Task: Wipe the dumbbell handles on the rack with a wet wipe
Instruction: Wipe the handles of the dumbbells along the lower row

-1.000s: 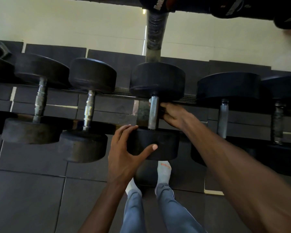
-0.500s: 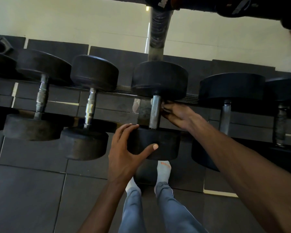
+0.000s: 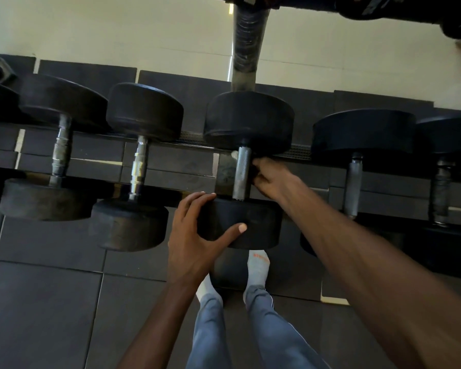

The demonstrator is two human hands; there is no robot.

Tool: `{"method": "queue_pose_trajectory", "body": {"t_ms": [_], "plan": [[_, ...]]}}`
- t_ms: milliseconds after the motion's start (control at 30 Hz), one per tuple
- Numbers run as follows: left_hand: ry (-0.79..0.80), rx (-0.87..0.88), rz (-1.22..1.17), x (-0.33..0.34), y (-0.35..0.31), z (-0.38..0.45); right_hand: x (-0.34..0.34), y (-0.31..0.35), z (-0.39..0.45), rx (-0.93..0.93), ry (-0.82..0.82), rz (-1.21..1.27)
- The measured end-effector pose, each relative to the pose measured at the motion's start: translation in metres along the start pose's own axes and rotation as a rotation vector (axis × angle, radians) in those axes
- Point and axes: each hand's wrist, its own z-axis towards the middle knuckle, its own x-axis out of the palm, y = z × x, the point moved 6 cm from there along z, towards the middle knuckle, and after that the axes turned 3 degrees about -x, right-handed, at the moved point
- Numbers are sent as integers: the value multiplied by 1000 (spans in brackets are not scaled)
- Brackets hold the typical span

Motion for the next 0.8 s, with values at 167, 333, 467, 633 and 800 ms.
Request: {"method": "queue_pose_trajectory", "body": {"t_ms": [167, 333, 467, 633, 800], "plan": [[5, 1, 5, 1, 0, 0, -16, -13, -15, -39, 183, -311], [0, -3, -2, 0, -1, -1, -7, 23, -18, -145, 203, -514], [12, -3, 8, 0, -1, 1, -7, 16, -13, -171, 116, -306], [12, 8, 10, 0, -1, 1, -14, -13, -26, -46, 344, -701], [14, 7, 18, 0, 0, 1, -16, -10, -18, 19, 337, -666]]}}
